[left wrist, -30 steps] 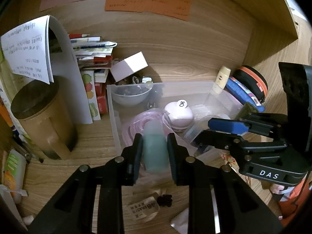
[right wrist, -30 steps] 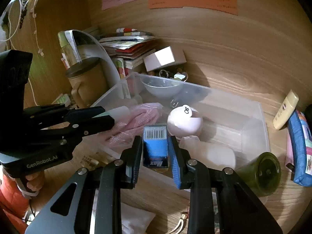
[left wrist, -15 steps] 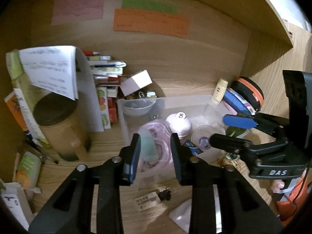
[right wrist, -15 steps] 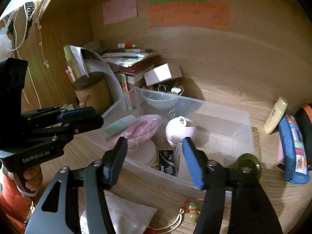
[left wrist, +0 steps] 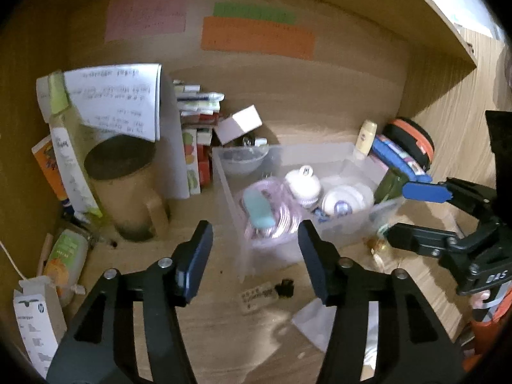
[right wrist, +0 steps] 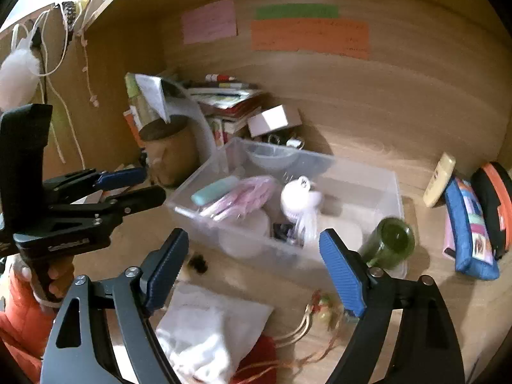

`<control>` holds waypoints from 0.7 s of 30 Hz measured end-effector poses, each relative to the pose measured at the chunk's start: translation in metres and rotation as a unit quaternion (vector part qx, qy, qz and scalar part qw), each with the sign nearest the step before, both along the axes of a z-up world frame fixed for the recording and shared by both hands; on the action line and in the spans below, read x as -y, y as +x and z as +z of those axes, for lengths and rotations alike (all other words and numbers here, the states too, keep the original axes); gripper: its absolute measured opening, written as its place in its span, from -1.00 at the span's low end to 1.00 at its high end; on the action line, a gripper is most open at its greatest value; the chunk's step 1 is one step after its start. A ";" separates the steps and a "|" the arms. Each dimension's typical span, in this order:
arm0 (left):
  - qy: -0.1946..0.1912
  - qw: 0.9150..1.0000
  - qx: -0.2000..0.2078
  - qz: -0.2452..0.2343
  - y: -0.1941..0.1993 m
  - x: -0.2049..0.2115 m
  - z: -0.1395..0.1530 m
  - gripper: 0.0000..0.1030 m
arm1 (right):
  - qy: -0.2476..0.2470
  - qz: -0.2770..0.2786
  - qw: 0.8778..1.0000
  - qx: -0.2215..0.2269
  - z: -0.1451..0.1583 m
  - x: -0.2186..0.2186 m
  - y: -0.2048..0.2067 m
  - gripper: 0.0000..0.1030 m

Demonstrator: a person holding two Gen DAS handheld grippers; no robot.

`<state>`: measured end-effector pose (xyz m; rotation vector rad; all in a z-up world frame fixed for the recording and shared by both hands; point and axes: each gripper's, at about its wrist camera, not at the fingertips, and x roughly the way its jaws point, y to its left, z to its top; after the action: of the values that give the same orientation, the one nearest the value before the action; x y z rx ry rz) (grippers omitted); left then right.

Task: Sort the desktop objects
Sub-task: 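Open both grippers to drop the blue box and teal bottle inside, then grasp the white drawstring bag with the right gripper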

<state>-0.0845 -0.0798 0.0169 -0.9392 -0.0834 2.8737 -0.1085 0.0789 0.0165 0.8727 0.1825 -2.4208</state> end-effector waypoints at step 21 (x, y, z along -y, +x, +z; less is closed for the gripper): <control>0.025 0.993 0.109 0.030 0.014 0.032 -0.067 0.15 | 0.062 0.038 0.991 0.112 -0.078 0.031 0.021 0.68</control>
<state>-0.0703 -0.1115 -0.0497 -1.2574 -0.2040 2.7955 -0.0871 0.0483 -0.0610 1.1639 0.2769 -2.2391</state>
